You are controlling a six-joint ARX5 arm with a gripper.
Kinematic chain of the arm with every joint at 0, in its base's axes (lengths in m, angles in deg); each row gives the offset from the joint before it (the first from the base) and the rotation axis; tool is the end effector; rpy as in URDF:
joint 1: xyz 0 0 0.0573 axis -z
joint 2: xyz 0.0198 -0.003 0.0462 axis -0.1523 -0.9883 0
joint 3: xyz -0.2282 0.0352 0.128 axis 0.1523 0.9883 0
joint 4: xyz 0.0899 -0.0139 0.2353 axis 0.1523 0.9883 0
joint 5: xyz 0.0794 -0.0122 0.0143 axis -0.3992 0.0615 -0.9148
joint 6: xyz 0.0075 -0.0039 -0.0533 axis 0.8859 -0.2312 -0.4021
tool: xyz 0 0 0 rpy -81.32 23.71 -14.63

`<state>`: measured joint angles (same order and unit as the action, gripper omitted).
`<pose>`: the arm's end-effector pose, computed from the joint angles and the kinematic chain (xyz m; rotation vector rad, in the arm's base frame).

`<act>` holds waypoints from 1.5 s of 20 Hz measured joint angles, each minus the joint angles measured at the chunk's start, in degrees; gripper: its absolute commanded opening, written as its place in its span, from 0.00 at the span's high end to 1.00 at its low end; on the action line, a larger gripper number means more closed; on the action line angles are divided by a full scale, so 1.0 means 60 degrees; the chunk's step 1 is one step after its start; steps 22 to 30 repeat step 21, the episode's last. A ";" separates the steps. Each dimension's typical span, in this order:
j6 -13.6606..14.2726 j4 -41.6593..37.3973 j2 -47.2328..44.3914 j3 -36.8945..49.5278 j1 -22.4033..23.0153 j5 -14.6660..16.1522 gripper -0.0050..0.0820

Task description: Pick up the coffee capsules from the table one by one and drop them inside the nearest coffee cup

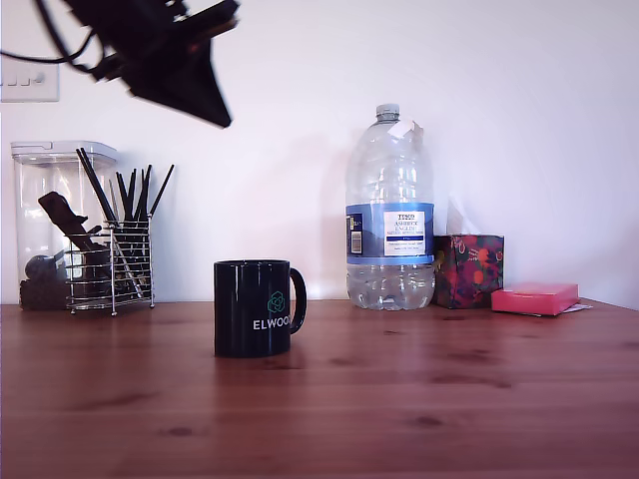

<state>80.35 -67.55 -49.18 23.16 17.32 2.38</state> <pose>0.2699 -0.1364 0.3004 0.1039 0.4932 -0.5842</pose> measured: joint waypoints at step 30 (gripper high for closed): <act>-0.1679 -0.0131 0.8204 0.7140 -0.0124 -0.2098 0.97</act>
